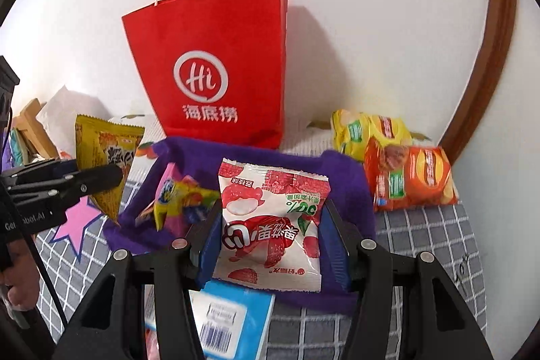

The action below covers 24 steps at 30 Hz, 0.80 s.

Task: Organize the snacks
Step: 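Carry strawberry bag with right gripper while left gripper carries yellow bag over towel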

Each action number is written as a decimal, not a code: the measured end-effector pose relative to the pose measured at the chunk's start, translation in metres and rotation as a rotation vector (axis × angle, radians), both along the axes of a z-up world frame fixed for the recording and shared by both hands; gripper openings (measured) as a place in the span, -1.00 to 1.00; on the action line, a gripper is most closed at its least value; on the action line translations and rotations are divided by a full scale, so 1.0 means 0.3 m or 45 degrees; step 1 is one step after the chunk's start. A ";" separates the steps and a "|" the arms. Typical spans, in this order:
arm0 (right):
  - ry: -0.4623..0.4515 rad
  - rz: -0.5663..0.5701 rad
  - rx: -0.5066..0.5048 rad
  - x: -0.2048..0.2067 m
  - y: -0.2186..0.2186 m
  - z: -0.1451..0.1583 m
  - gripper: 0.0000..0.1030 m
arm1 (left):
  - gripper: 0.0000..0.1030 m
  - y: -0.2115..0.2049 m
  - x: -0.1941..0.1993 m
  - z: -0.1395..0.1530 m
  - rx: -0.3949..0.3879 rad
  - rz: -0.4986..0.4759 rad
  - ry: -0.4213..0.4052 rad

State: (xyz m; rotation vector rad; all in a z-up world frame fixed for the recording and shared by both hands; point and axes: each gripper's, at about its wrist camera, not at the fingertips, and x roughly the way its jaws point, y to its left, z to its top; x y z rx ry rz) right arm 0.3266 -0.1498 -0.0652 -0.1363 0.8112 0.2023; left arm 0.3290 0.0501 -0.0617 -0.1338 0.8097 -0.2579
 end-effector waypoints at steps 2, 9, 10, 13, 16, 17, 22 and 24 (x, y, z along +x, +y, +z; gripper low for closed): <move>-0.004 0.013 0.005 0.036 0.010 0.000 0.06 | -0.19 0.005 0.027 -0.014 -0.012 0.006 0.010; -0.003 0.061 0.027 0.116 0.058 -0.017 0.06 | -0.19 0.032 0.086 -0.085 -0.064 0.017 0.061; -0.003 0.069 0.031 0.124 0.065 -0.021 0.06 | -0.19 0.033 0.095 -0.095 -0.058 0.017 0.076; 0.006 0.088 0.045 0.143 0.079 -0.047 0.06 | -0.19 0.043 0.109 -0.113 -0.054 0.025 0.089; 0.023 0.097 0.050 0.163 0.084 -0.082 0.06 | -0.19 0.060 0.122 -0.132 -0.070 0.039 0.109; 0.042 0.099 0.041 0.174 0.087 -0.097 0.06 | -0.19 0.066 0.124 -0.137 -0.074 0.044 0.115; 0.071 0.107 0.028 0.193 0.076 -0.134 0.06 | -0.19 0.072 0.138 -0.157 -0.063 0.055 0.130; 0.077 0.103 0.024 0.198 0.070 -0.141 0.06 | -0.19 0.071 0.142 -0.163 -0.060 0.054 0.136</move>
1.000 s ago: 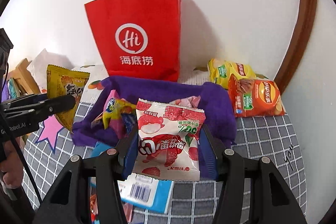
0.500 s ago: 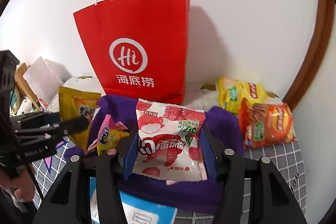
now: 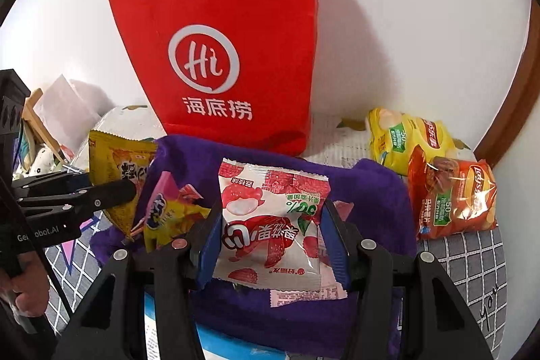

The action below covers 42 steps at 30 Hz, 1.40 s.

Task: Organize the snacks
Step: 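Carry strawberry bag with right gripper while left gripper carries yellow bag over towel, then lower and open right gripper on towel while left gripper releases yellow bag there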

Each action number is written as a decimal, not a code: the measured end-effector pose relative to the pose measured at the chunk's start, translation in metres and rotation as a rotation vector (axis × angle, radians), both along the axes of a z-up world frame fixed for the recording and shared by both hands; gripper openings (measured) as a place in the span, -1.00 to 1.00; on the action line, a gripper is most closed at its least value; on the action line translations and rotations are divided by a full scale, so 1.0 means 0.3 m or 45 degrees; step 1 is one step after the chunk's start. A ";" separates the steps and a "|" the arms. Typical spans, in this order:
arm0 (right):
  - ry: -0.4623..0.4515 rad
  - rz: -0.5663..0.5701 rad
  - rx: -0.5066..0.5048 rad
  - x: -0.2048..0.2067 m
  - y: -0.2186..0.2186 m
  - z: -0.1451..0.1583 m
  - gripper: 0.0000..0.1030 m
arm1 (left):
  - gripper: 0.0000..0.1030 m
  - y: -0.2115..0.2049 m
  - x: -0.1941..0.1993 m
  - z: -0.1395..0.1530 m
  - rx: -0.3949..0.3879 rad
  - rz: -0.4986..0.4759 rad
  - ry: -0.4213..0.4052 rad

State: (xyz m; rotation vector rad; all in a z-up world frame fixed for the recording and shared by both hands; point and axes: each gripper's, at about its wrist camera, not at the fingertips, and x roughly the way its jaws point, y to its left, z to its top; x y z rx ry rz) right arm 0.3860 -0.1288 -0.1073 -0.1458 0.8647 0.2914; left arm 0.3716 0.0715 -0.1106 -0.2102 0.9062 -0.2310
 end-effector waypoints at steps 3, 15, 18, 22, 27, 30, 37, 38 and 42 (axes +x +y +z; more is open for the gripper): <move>0.008 -0.005 -0.001 0.005 -0.009 -0.005 0.06 | -0.19 -0.001 0.003 -0.004 0.002 -0.004 0.002; 0.019 -0.008 -0.017 0.012 -0.024 -0.003 0.06 | -0.19 0.023 0.009 -0.016 0.001 0.023 0.012; 0.028 -0.013 -0.025 0.017 -0.034 -0.009 0.06 | -0.19 0.038 0.009 -0.016 -0.004 0.035 0.015; 0.063 -0.016 -0.035 0.026 -0.041 -0.029 0.06 | -0.19 0.040 0.009 -0.014 -0.005 0.035 0.010; 0.096 0.009 -0.058 0.026 -0.025 -0.051 0.06 | -0.19 0.028 0.009 -0.016 -0.003 0.023 0.014; 0.124 0.020 -0.073 0.029 -0.019 -0.068 0.06 | -0.19 0.025 0.008 -0.016 -0.004 0.018 0.012; 0.195 0.014 -0.096 0.045 -0.017 -0.106 0.06 | -0.19 0.021 0.007 -0.017 -0.009 0.007 0.013; 0.196 0.016 -0.097 0.043 -0.016 -0.108 0.06 | -0.19 0.020 0.007 -0.017 -0.009 0.006 0.013; 0.206 0.021 -0.115 0.043 -0.013 -0.120 0.06 | -0.19 0.011 0.008 -0.016 -0.009 -0.006 0.013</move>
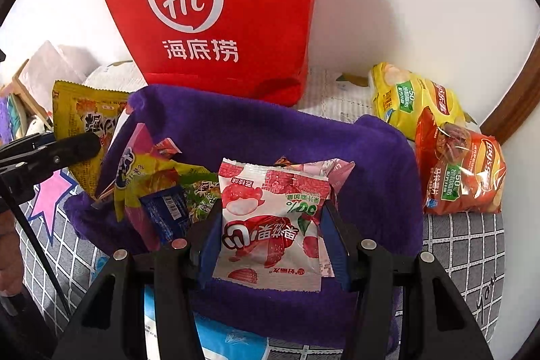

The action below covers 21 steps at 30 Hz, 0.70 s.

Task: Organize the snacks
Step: 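Lower and open right gripper on towel while left gripper releases yellow bag there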

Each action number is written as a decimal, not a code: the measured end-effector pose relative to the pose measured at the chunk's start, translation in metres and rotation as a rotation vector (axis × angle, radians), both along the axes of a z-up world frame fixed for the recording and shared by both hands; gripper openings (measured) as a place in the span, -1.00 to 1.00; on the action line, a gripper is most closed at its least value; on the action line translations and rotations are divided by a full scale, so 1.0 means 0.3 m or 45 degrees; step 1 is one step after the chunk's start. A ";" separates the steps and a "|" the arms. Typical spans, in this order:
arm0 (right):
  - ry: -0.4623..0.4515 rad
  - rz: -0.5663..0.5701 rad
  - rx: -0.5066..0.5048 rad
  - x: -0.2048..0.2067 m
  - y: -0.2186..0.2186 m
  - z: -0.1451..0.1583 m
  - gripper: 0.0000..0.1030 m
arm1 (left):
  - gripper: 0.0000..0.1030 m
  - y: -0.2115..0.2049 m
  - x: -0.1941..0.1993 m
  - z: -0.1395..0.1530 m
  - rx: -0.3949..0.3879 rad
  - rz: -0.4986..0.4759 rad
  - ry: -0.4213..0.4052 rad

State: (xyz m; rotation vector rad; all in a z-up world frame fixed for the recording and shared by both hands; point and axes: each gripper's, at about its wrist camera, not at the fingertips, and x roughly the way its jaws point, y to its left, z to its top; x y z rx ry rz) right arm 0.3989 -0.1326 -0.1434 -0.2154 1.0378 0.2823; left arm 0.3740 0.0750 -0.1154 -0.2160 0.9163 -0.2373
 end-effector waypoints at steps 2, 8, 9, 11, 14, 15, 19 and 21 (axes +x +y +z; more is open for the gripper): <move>0.011 -0.004 0.001 0.005 -0.002 -0.007 0.06 | -0.19 -0.005 -0.001 0.001 0.001 -0.007 -0.003; 0.038 -0.011 -0.011 0.018 -0.004 -0.026 0.06 | -0.19 -0.024 -0.002 0.001 -0.005 -0.031 -0.004; 0.044 -0.012 -0.013 0.020 -0.002 -0.029 0.06 | -0.19 -0.026 -0.002 0.000 -0.009 -0.035 -0.003; 0.056 -0.020 -0.019 0.025 -0.002 -0.035 0.06 | -0.19 -0.033 -0.003 -0.001 -0.021 -0.045 0.004; 0.062 -0.027 -0.026 0.030 -0.005 -0.042 0.06 | -0.19 -0.049 -0.004 -0.006 -0.022 -0.060 0.010; 0.063 -0.026 -0.026 0.029 -0.004 -0.043 0.06 | -0.19 -0.054 -0.004 -0.009 -0.019 -0.063 0.013; 0.069 -0.023 -0.034 0.030 -0.004 -0.049 0.06 | -0.19 -0.066 -0.003 -0.018 -0.016 -0.071 0.022; 0.072 -0.020 -0.040 0.030 -0.003 -0.053 0.06 | -0.19 -0.071 -0.004 -0.020 -0.017 -0.074 0.025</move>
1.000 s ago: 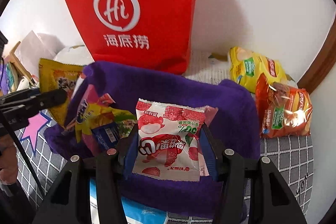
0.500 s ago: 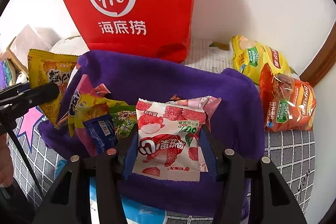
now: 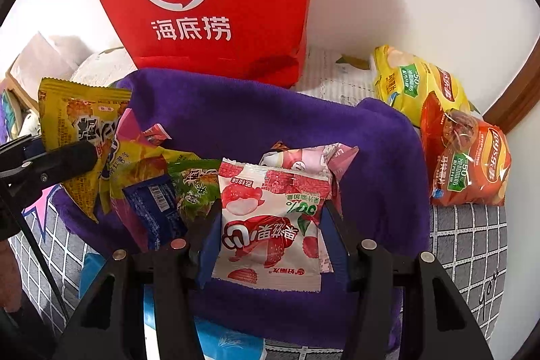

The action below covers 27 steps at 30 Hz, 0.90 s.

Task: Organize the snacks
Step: 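Lower and open right gripper on towel while left gripper releases yellow bag there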

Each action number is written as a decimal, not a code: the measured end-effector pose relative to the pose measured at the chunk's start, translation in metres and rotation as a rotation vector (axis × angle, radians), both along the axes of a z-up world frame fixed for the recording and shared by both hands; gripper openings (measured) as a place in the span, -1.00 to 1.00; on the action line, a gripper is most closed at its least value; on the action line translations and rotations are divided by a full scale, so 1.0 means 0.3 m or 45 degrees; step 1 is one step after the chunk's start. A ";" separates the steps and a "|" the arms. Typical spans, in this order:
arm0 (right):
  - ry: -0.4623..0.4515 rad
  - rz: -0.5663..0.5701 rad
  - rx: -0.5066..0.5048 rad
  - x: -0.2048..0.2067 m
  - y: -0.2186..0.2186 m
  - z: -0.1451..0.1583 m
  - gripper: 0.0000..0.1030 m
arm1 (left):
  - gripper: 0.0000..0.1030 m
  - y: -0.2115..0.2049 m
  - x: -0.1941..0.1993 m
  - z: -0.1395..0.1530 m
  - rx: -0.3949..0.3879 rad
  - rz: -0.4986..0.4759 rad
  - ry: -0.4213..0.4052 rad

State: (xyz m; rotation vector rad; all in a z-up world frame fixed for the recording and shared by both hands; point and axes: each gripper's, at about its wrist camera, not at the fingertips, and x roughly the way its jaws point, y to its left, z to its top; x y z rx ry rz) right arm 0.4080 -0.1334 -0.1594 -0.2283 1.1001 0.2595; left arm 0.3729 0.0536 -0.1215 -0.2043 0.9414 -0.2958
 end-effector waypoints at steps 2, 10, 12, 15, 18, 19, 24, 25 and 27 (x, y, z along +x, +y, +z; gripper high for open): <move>0.004 -0.001 -0.011 0.002 0.000 -0.006 0.06 | -0.19 -0.007 0.000 -0.003 0.001 -0.005 0.002; 0.019 -0.006 -0.015 0.010 -0.007 -0.014 0.06 | -0.19 -0.026 0.006 -0.023 0.007 -0.016 0.018; 0.023 -0.004 -0.018 0.010 -0.007 -0.015 0.07 | -0.19 -0.026 0.006 -0.023 0.005 -0.017 0.018; 0.037 -0.001 -0.021 0.013 -0.008 -0.020 0.08 | -0.19 -0.026 0.008 -0.023 0.001 -0.015 0.018; 0.040 0.005 -0.022 0.011 -0.007 -0.019 0.11 | -0.18 -0.026 0.010 -0.025 -0.003 -0.014 0.010; 0.042 0.010 -0.019 0.011 -0.006 -0.018 0.16 | -0.18 -0.025 0.010 -0.025 -0.004 -0.013 0.009; 0.007 0.028 -0.021 0.002 0.007 -0.001 0.39 | -0.18 -0.025 0.009 -0.028 -0.010 -0.015 0.006; 0.004 0.027 -0.018 -0.001 0.009 0.004 0.39 | -0.18 -0.025 0.010 -0.029 -0.010 -0.017 0.006; 0.002 0.024 -0.010 -0.003 0.008 0.012 0.39 | -0.18 -0.025 0.010 -0.029 -0.012 -0.017 0.007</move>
